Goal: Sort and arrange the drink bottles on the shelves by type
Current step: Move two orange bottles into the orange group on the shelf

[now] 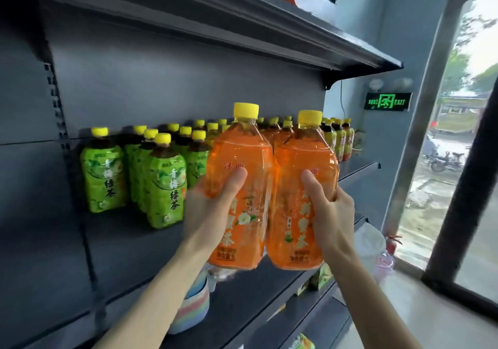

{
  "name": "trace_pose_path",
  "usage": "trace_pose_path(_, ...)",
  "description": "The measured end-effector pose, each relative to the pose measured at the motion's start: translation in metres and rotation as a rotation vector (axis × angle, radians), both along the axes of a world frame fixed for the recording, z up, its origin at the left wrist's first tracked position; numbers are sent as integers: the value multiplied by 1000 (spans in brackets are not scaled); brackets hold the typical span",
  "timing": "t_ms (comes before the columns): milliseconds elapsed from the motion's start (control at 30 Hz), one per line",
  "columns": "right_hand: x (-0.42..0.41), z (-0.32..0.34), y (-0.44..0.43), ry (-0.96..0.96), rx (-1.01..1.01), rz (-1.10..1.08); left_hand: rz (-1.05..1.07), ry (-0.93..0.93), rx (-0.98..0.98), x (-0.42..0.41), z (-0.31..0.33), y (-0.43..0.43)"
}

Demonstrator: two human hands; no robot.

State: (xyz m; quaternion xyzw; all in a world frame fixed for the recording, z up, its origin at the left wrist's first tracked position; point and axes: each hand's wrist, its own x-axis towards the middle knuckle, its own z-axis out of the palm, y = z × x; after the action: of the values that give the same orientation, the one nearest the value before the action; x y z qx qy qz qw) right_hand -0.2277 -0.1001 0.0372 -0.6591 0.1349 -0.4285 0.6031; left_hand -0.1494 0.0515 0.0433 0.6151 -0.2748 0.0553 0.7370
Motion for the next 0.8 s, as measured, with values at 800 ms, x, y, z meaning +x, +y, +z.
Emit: trace_pose_path(800, 132, -29, -400, 11, -34, 156, 238, 53, 8, 111, -33, -394)
